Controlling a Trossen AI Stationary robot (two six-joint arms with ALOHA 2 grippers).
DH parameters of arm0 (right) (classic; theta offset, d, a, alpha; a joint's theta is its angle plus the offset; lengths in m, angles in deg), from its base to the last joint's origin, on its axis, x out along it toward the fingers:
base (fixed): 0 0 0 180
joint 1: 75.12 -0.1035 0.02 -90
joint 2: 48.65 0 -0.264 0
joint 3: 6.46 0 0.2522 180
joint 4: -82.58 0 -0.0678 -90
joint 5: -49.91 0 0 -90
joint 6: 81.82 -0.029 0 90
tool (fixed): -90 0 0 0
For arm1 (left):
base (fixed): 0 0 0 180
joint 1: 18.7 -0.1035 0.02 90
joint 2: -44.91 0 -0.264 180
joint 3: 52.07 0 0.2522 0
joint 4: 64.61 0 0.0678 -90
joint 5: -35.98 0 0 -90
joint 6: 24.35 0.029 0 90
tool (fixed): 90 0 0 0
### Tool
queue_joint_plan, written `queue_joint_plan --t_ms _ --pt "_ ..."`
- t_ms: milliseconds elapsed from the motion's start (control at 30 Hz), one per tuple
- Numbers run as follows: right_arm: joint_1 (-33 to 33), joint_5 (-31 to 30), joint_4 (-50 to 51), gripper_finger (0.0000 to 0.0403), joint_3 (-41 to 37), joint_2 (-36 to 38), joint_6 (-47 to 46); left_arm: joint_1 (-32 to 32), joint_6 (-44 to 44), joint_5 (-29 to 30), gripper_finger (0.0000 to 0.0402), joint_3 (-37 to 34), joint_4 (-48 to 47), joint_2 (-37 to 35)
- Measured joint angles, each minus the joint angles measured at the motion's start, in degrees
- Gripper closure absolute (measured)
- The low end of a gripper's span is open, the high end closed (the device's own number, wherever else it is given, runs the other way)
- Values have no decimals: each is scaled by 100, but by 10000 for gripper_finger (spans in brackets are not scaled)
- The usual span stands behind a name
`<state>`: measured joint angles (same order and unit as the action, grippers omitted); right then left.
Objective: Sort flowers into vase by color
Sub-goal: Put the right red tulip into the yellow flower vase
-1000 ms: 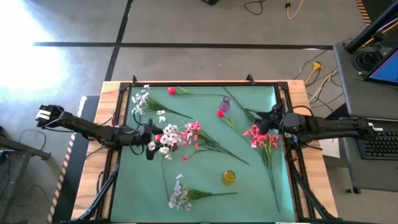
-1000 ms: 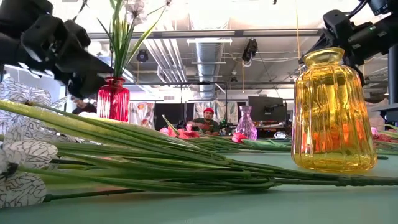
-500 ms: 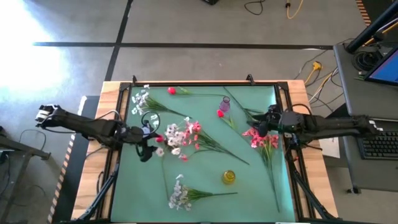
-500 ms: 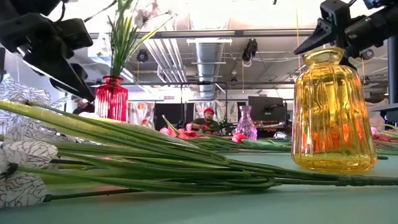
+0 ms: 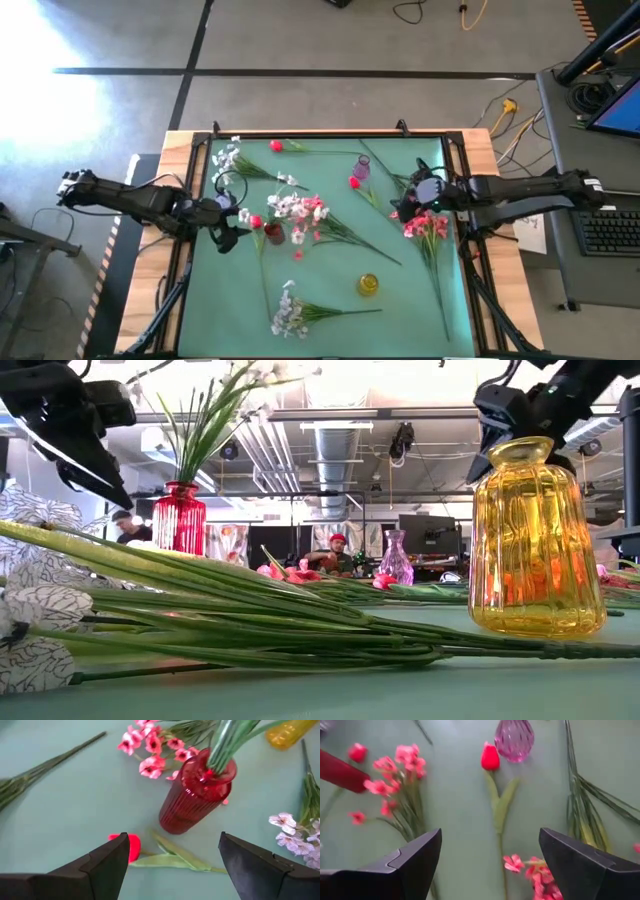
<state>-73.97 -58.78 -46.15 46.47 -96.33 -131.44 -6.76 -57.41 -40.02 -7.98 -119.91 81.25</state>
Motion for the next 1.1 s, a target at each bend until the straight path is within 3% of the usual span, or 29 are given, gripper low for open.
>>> queue_joint_plan --t_ms 367,700,933,1100 --pt "0 876 169 76 715 -883 13 0 -554 1 109 0 -198 -286" --pt "2 916 298 76 814 -1870 14 0 -554 847 109 0 -204 -651" --pt "2 1017 299 76 864 -2345 34 0 -626 750 109 0 -510 -699" --pt "43 948 263 76 997 -2595 539 0 -1326 601 109 0 -1036 -697"
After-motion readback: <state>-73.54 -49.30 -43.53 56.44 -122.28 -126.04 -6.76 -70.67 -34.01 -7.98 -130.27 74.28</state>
